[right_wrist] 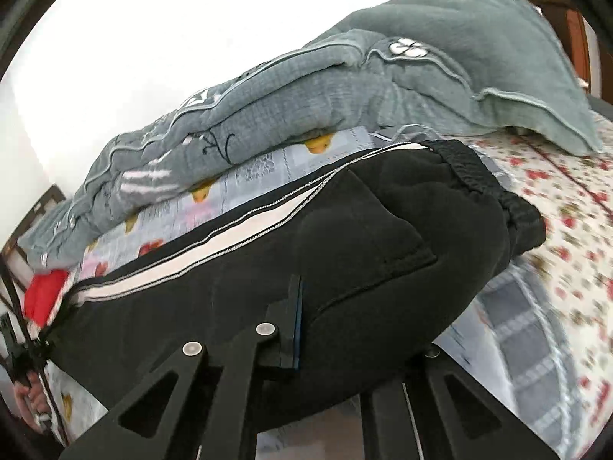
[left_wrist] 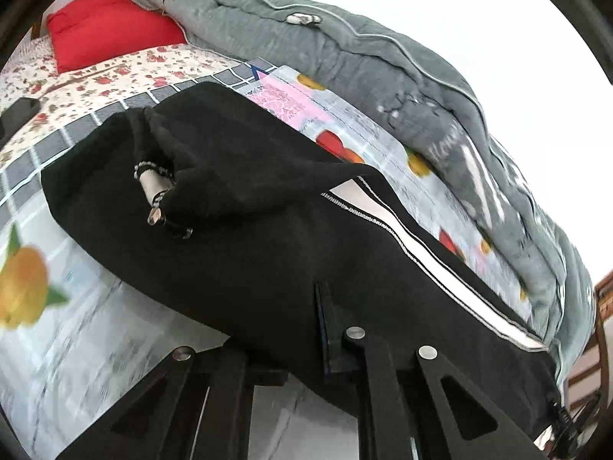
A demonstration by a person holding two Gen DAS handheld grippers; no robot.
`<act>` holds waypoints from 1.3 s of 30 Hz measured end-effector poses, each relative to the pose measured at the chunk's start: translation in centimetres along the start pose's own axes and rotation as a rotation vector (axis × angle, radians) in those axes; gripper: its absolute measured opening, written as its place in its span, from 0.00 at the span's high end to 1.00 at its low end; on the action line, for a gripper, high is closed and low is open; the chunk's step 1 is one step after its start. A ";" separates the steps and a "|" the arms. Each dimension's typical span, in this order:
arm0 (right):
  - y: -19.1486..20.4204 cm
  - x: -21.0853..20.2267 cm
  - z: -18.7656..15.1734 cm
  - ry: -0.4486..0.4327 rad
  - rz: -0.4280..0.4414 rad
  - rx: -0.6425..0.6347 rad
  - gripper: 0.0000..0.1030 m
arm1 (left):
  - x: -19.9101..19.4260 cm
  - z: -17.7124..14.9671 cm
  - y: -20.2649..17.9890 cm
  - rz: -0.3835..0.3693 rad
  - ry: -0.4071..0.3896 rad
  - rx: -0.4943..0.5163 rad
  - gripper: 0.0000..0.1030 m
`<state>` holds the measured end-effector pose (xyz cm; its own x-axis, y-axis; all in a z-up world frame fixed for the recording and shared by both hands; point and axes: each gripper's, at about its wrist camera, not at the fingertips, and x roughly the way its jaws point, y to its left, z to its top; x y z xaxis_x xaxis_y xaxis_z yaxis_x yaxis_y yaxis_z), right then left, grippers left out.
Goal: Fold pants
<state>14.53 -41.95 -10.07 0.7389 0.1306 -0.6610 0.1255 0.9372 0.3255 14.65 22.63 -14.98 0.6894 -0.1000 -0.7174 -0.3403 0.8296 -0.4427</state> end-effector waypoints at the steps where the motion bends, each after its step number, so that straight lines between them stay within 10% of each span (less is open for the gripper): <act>1: -0.6 -1.2 -0.9 -0.003 -0.006 -0.008 0.93 | -0.7 -0.9 0.1 -0.004 0.004 0.017 0.89; 10: -5.9 -7.3 -5.9 0.004 -0.021 0.025 0.93 | -5.3 -7.6 0.4 -0.027 0.016 0.108 0.88; 16: -7.7 -7.6 -8.5 0.082 -0.107 0.046 0.66 | -8.1 -9.8 1.4 0.030 0.050 0.186 0.45; 20: -7.7 -11.3 -9.9 0.035 -0.209 0.001 0.54 | -12.1 -10.9 3.1 0.074 -0.074 0.261 0.42; 26: -4.4 -14.9 -10.0 -0.093 -0.272 -0.027 0.45 | -13.4 -9.2 3.7 0.065 -0.093 0.293 0.42; 35: 4.9 -8.2 -10.4 0.004 -0.141 -0.254 0.45 | -9.1 -7.2 1.5 0.160 -0.078 0.451 0.42; 37: 6.5 -5.6 -11.5 0.056 -0.121 -0.267 0.45 | -7.2 -6.5 1.8 0.211 -0.052 0.447 0.69; 39: 7.9 -4.0 -12.7 0.066 -0.144 -0.297 0.45 | -6.5 -5.4 2.2 0.216 -0.072 0.439 0.74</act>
<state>4.19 -30.95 -13.39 0.6823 0.0019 -0.7311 0.0194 0.9996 0.0207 5.94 22.13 -14.21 0.6806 0.1250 -0.7219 -0.1895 0.9818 -0.0087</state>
